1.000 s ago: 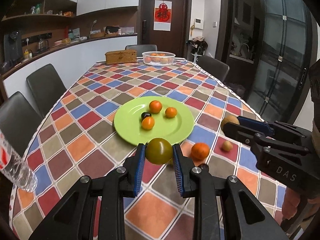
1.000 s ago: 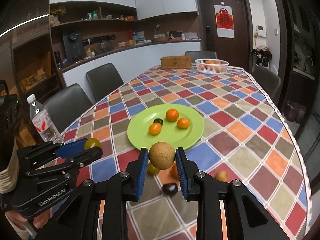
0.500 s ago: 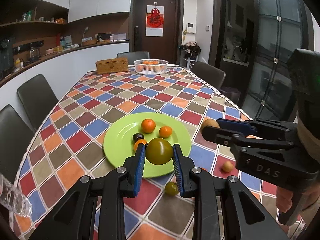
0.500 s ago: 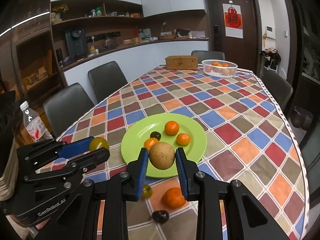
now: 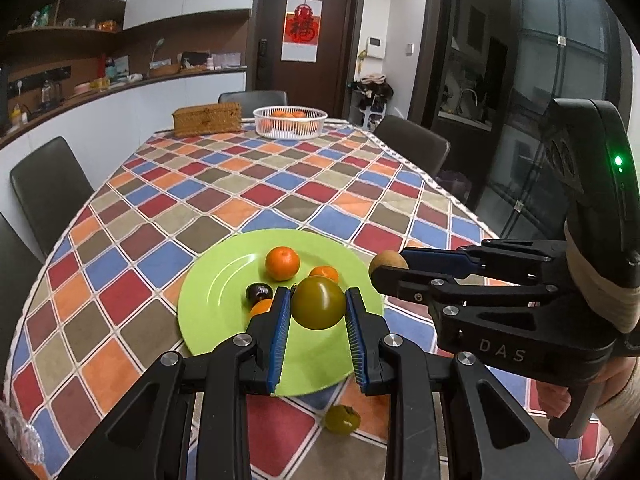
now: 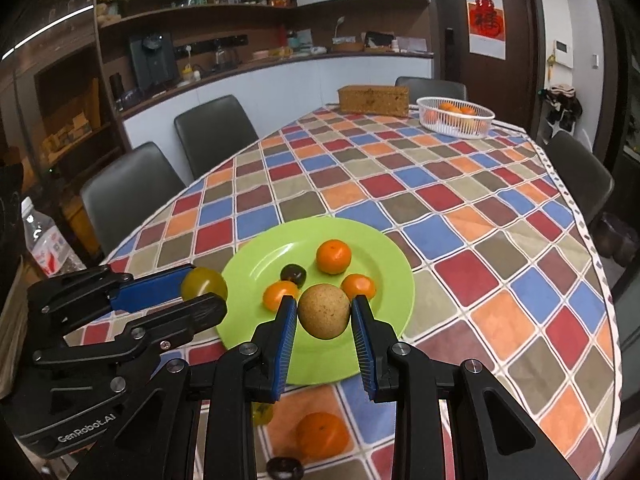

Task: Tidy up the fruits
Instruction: 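Carry the tomato and kiwi onto the green plate and open both grippers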

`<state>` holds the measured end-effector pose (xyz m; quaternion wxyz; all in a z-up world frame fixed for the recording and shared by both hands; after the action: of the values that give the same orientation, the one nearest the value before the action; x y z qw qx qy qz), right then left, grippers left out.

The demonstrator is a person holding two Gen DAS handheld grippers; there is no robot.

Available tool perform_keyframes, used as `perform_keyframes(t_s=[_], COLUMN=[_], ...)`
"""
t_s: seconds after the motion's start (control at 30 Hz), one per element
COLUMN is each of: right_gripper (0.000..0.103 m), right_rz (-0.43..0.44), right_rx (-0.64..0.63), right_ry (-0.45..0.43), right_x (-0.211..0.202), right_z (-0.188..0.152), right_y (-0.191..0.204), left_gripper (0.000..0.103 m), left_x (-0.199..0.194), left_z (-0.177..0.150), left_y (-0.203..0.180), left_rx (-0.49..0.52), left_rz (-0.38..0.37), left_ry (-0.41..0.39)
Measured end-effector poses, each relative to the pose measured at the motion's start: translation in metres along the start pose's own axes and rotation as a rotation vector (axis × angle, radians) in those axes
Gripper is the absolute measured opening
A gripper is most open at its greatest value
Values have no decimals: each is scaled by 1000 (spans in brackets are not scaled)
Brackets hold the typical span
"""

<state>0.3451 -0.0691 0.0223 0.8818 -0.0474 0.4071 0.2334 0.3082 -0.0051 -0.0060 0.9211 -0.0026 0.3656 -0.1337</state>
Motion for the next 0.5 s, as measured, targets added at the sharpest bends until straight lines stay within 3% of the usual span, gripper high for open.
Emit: perform_keyframes(t_s=[0.5], right_gripper=[29], right_rz=[20], right_rx=[16], right_ry=[175], right_x=[66], right_z=[10], right_y=[-27], left_gripper=[28], left_x=[68], left_z=[13], left_y=[22], left_rx=[-32], left_rz=[-29], left_ry=[139])
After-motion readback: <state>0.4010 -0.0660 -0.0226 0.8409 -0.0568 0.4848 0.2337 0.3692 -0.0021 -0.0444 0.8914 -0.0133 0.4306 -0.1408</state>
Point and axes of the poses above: each gripper's, at about its wrist camera, not at the fingertips, and x roughly the way its jaws point, y to its left, z to its top, the point moved 1 cm from there along x, roughly the way its jaws point, and after that the axes turned 5 degrees about y, right-handed, at the moved point
